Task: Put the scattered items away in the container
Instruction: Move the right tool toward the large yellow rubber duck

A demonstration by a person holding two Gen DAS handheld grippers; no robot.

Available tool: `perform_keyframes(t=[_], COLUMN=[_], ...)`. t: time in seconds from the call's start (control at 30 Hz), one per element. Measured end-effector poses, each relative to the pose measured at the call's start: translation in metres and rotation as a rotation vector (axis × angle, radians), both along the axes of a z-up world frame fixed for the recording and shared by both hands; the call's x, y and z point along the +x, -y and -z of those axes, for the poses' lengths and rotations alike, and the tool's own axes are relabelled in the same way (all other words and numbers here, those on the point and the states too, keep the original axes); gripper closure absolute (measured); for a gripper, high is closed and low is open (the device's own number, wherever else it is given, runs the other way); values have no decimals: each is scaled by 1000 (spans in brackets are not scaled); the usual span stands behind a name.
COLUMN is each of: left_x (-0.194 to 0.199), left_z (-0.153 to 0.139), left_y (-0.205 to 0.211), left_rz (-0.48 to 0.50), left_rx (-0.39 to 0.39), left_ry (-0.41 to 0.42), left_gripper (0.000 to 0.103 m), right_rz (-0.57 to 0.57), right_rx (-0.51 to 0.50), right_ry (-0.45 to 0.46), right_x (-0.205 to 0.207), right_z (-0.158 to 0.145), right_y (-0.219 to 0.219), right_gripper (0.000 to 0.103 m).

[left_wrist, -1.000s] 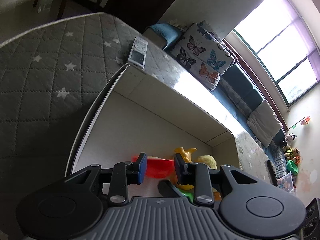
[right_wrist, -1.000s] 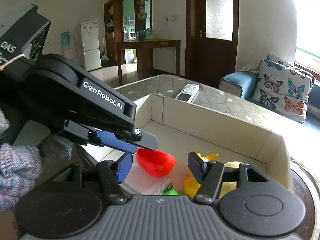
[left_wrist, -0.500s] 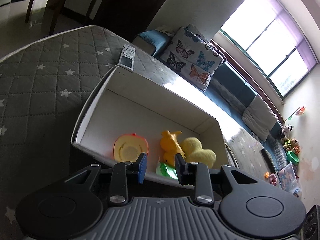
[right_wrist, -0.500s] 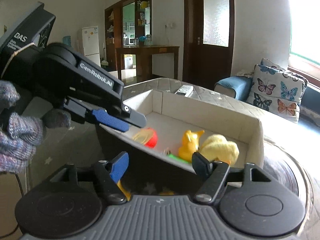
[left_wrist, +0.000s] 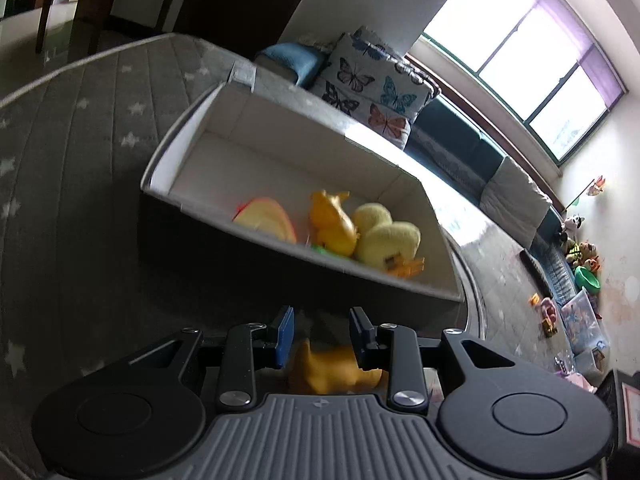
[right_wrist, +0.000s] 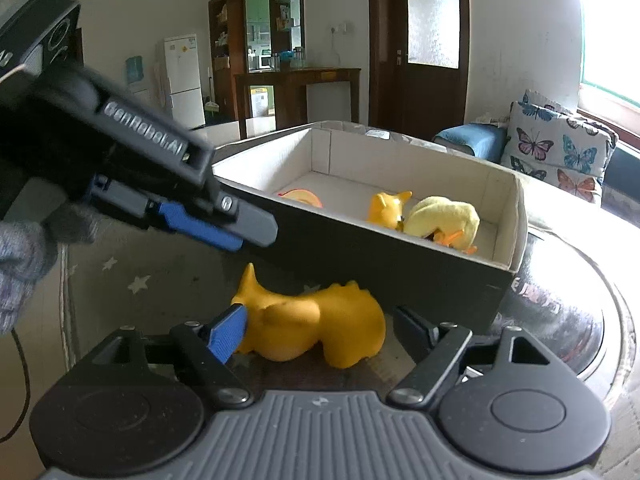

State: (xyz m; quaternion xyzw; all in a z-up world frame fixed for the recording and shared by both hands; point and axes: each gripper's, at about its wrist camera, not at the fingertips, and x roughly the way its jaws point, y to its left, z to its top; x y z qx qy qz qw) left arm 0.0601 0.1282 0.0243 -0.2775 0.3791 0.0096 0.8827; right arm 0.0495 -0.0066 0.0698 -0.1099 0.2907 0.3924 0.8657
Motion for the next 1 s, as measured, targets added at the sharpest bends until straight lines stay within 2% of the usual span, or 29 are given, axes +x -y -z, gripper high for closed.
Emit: perform_keyframes(t=[0.4, 0.73, 0.83, 1.0], left_x=[-6, -3, -5, -16], left_z=[14, 22, 22, 17], left_y=[3, -6, -10, -14], left_rz=[9, -11, -20, -20], left_rx=[-42, -31, -31, -34], left_ry=[-37, -64, -67, -55], left_gripper=[70, 71, 71, 71], right_rz=[-15, -128, -157, -141], right_rx=[4, -46, -65, -113], right_ry=[-18, -18, 2, 48], right_x=[-6, -45, -55, -50], right_z=[6, 4, 3, 6], right_y=[-5, 1, 2, 1], right_gripper=[16, 16, 18, 20])
